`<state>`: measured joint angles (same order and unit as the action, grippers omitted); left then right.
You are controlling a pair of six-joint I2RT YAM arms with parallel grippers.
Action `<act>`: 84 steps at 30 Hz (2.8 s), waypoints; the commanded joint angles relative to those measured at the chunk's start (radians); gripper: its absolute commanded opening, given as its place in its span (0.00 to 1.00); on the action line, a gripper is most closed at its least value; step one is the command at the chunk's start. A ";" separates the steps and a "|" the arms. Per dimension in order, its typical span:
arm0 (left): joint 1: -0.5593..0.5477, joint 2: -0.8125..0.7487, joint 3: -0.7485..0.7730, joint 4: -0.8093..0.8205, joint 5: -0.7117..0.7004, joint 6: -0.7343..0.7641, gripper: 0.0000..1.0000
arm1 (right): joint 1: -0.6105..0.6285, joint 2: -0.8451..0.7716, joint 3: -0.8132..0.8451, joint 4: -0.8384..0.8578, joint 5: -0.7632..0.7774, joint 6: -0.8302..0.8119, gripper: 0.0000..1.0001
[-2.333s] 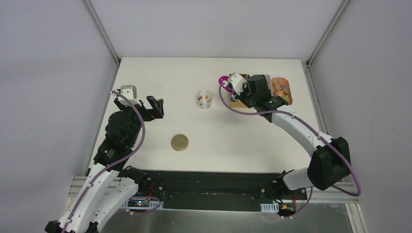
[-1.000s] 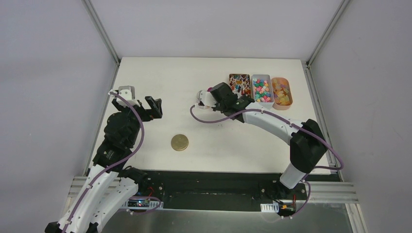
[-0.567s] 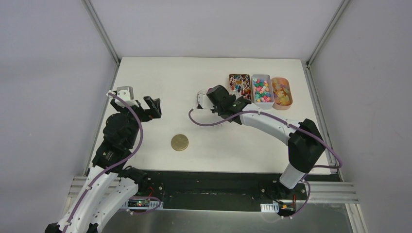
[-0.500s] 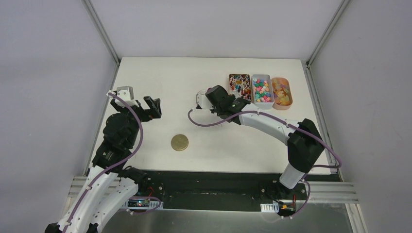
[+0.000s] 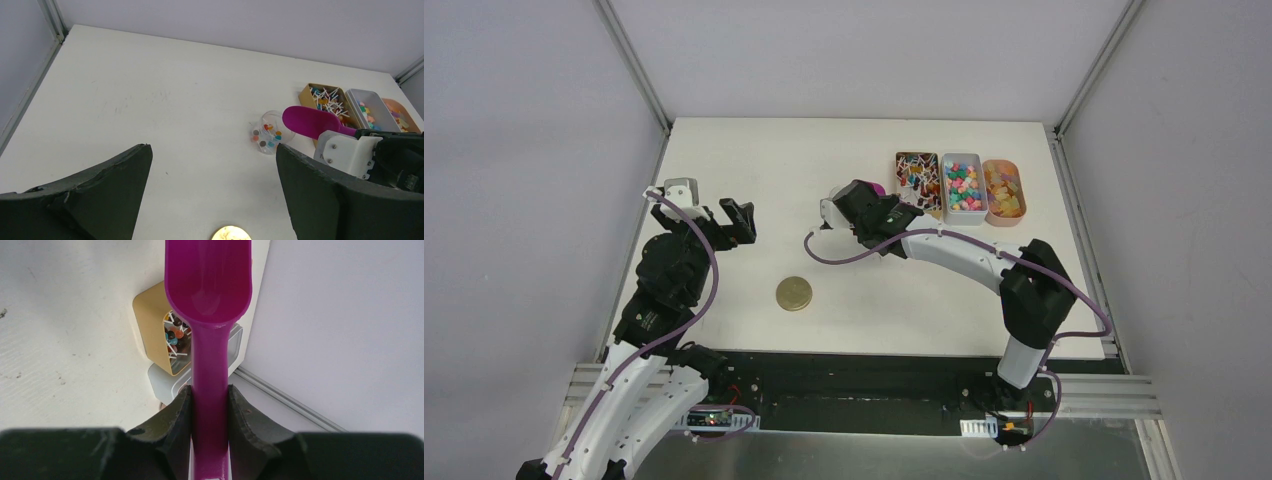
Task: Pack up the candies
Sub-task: Place the fake candies in the packing bottle, then adjust the spatula.
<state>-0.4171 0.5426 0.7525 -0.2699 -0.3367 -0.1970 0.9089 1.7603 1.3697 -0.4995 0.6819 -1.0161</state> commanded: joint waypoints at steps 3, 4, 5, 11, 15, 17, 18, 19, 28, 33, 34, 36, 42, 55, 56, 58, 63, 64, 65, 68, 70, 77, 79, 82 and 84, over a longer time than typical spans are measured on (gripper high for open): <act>0.006 -0.007 -0.011 0.012 -0.020 0.002 0.99 | 0.010 -0.003 0.058 0.014 0.060 -0.015 0.00; 0.006 -0.008 -0.011 0.011 -0.024 0.001 0.99 | 0.010 -0.007 0.060 0.014 0.054 -0.011 0.00; 0.006 -0.007 -0.011 0.012 -0.030 -0.002 0.99 | 0.010 -0.012 0.061 0.011 0.045 -0.003 0.00; 0.006 -0.011 -0.010 0.011 -0.076 -0.019 0.99 | 0.009 -0.073 0.048 -0.003 -0.015 0.054 0.00; 0.006 -0.019 -0.013 0.008 -0.113 -0.031 0.99 | 0.002 -0.124 0.019 -0.003 -0.081 0.107 0.00; 0.006 -0.024 -0.018 0.009 -0.105 -0.032 0.99 | -0.005 -0.153 0.001 -0.002 -0.124 0.146 0.00; 0.006 -0.024 -0.020 0.010 -0.091 -0.033 0.99 | -0.009 -0.169 -0.009 0.000 -0.148 0.164 0.00; 0.005 -0.023 -0.022 0.013 -0.076 -0.040 0.98 | -0.013 -0.185 -0.018 0.002 -0.171 0.181 0.00; 0.006 0.040 0.017 0.032 0.125 -0.181 0.86 | -0.049 -0.373 -0.120 0.100 -0.518 0.380 0.00; 0.006 0.113 0.079 0.033 0.235 -0.252 0.84 | -0.049 -0.441 -0.166 0.138 -0.649 0.470 0.00; 0.006 0.132 0.094 0.032 0.262 -0.266 0.83 | -0.048 -0.452 -0.176 0.147 -0.665 0.488 0.00; 0.006 0.171 0.120 0.033 0.321 -0.292 0.80 | -0.048 -0.477 -0.196 0.164 -0.720 0.526 0.00; 0.006 0.283 0.154 0.049 0.409 -0.340 0.72 | -0.049 -0.548 -0.249 0.208 -0.800 0.617 0.00; 0.006 0.395 0.123 0.086 0.491 -0.361 0.60 | -0.050 -0.656 -0.295 0.237 -0.888 0.648 0.00; 0.006 0.398 0.120 0.085 0.490 -0.359 0.60 | -0.050 -0.662 -0.298 0.238 -0.890 0.648 0.00; 0.006 0.403 0.111 0.085 0.488 -0.354 0.60 | -0.051 -0.674 -0.302 0.243 -0.896 0.649 0.00; 0.006 0.412 0.091 0.085 0.479 -0.345 0.58 | -0.051 -0.708 -0.304 0.270 -0.912 0.671 0.00; 0.006 0.413 0.088 0.084 0.479 -0.344 0.58 | -0.051 -0.718 -0.306 0.277 -0.912 0.679 0.00; 0.006 0.413 0.085 0.084 0.481 -0.344 0.58 | -0.052 -0.722 -0.308 0.288 -0.911 0.685 0.00; 0.006 0.412 0.070 0.085 0.481 -0.344 0.57 | -0.056 -0.754 -0.328 0.333 -0.907 0.710 0.00; 0.006 0.413 0.058 0.086 0.482 -0.346 0.57 | -0.067 -0.774 -0.349 0.386 -0.920 0.737 0.00; 0.006 0.414 0.052 0.085 0.494 -0.341 0.58 | -0.091 -0.764 -0.349 0.414 -0.914 0.762 0.00; 0.006 0.407 0.061 0.082 0.485 -0.329 0.61 | -0.101 -0.748 -0.326 0.373 -0.878 0.758 0.00; 0.006 0.387 0.084 0.062 0.447 -0.302 0.72 | -0.131 -0.709 -0.271 0.275 -0.803 0.758 0.00; 0.006 0.372 0.097 0.048 0.423 -0.261 0.79 | -0.154 -0.688 -0.242 0.216 -0.753 0.757 0.00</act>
<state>-0.4171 0.9573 0.8089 -0.2020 0.1287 -0.5274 0.8028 1.0409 1.0298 -0.2512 -0.2104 -0.2672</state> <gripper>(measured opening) 0.739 0.292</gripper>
